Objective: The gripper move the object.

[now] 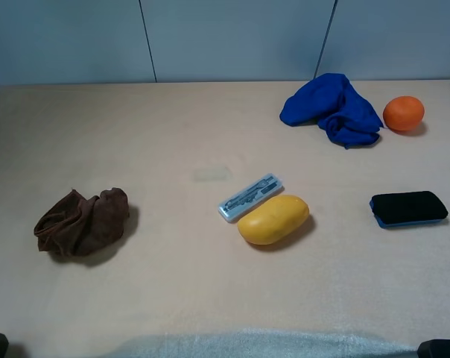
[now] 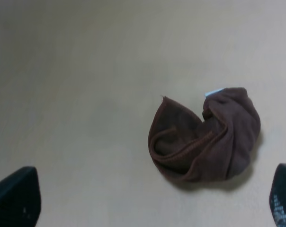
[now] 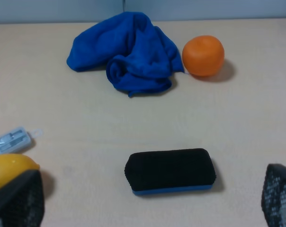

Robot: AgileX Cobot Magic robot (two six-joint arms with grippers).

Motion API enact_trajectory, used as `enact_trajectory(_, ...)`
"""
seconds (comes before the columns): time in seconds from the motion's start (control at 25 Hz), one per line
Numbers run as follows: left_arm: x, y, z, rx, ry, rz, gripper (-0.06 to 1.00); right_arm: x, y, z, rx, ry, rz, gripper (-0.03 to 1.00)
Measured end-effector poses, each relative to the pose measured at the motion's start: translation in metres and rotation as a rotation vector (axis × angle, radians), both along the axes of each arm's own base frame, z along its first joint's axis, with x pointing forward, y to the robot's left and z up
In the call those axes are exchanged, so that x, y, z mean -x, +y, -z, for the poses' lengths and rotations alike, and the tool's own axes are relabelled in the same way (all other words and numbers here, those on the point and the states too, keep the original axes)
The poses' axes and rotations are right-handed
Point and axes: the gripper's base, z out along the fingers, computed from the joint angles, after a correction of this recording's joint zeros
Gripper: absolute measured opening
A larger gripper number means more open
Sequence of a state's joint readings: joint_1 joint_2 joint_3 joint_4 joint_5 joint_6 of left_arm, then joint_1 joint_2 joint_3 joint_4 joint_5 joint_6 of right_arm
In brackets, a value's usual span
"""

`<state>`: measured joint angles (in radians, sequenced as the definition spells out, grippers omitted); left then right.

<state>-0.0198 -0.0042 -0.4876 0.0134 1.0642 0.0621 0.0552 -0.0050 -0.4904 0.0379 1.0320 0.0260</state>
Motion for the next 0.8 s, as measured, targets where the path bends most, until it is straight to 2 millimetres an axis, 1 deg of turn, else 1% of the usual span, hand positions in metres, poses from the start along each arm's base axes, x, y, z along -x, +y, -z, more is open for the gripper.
enact_trajectory(0.8, 0.0003, 0.0001, 0.0000, -0.001, -0.002, 0.000, 0.98, 0.0000, 0.0000, 0.0000, 0.000, 0.000, 0.000, 0.69)
